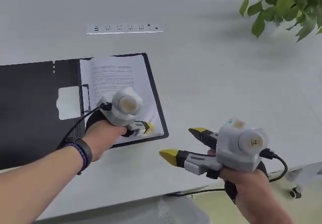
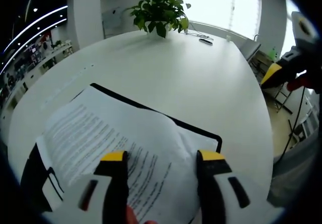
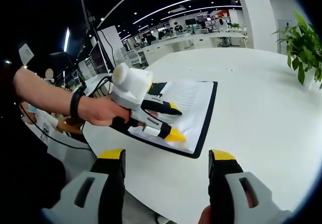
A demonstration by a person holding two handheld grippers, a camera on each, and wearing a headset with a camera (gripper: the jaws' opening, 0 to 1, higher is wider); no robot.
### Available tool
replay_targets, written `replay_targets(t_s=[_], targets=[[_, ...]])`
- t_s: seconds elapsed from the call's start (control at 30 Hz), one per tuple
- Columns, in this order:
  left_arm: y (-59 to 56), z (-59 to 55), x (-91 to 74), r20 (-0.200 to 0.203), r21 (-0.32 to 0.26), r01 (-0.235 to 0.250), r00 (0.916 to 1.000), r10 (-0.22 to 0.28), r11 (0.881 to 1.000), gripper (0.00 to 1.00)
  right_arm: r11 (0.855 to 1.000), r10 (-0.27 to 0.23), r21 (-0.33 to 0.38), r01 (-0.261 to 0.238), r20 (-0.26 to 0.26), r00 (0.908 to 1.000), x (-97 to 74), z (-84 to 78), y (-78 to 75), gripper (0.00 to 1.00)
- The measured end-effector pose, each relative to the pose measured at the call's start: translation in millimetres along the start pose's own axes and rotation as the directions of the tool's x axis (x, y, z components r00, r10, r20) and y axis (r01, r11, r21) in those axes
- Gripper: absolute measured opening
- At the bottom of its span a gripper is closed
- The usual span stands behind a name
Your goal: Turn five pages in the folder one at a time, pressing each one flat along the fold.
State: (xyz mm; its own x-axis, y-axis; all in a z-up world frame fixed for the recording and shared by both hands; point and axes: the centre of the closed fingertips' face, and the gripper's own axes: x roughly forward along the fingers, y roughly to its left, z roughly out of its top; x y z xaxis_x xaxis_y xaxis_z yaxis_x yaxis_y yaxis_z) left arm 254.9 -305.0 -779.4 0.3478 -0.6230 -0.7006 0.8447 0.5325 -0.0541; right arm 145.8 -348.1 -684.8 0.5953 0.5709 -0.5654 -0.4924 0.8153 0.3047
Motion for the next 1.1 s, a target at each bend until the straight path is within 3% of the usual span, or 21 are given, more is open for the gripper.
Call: replay_targets(t_s=[0.43,0.7,1.1], targets=[[0.7,-0.2,2.5,-0.001,0.007,0.007,1.0,-0.007,1.0,0.54,0.999,0.034,-0.002,-0.034,0.021,0.9992,28.6,20.5,-11.7,0.6],[1.0,0.3,3.8,0.002,0.01,0.007,1.0,-0.007,1.0,0.54,0.997,0.055,0.046,-0.057,0.051,0.9972,51.5,36.3,-26.4,0.56],[0.7,0.7,4.5,0.006,0.009,0.004,1.0,-0.004,1.0,0.54,0.989,0.066,0.128,-0.074,0.067,0.9956,79.2,39.9,-43.6,0.47]])
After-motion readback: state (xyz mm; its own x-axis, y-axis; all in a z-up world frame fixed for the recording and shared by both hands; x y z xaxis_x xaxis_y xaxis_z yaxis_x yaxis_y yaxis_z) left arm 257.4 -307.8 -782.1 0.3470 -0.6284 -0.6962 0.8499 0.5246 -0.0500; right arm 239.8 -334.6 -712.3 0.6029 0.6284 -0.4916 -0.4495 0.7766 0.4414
